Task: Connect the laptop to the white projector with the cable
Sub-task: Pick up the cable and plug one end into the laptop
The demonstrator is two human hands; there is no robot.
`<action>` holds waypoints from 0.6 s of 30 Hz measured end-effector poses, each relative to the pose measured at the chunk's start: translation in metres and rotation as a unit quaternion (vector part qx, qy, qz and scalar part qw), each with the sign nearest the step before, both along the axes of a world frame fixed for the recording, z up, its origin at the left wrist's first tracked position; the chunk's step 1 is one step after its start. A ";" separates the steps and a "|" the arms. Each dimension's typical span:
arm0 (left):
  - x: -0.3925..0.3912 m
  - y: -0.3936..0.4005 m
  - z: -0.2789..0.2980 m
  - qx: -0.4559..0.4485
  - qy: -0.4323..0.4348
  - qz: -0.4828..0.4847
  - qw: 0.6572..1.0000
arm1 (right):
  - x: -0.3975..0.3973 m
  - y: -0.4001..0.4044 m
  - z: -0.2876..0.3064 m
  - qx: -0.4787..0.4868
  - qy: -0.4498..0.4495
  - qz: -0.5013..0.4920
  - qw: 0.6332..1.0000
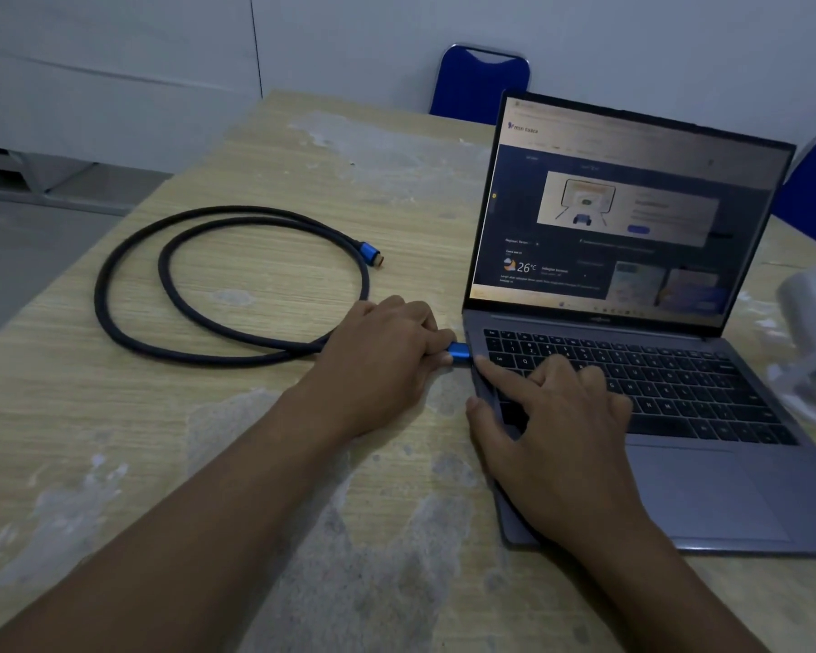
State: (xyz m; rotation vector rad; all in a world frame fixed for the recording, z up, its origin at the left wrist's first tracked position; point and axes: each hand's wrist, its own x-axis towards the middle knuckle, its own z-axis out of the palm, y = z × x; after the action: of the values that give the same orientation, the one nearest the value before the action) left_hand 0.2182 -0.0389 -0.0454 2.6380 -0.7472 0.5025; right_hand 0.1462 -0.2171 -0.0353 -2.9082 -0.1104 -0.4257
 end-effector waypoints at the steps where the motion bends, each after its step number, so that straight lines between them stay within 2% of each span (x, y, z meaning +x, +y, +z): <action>1: 0.001 -0.001 0.001 0.002 0.000 0.000 1.000 | 0.000 0.000 0.000 0.001 -0.001 -0.001 1.000; 9: -0.001 0.003 -0.003 -0.006 -0.005 0.001 1.000 | -0.001 0.000 -0.001 0.007 0.004 -0.001 1.000; 15: 0.003 0.013 0.003 -0.055 0.024 0.022 0.998 | -0.002 -0.001 0.000 0.006 0.000 -0.001 1.000; 18: 0.004 0.011 0.004 -0.041 0.021 0.007 0.999 | -0.003 -0.003 0.000 0.005 0.000 0.000 1.000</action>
State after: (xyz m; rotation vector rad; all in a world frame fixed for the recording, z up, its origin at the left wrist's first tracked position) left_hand 0.2219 -0.0274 -0.0418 2.5708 -0.6798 0.4694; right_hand 0.1436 -0.2197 -0.0350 -2.8989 -0.1068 -0.4261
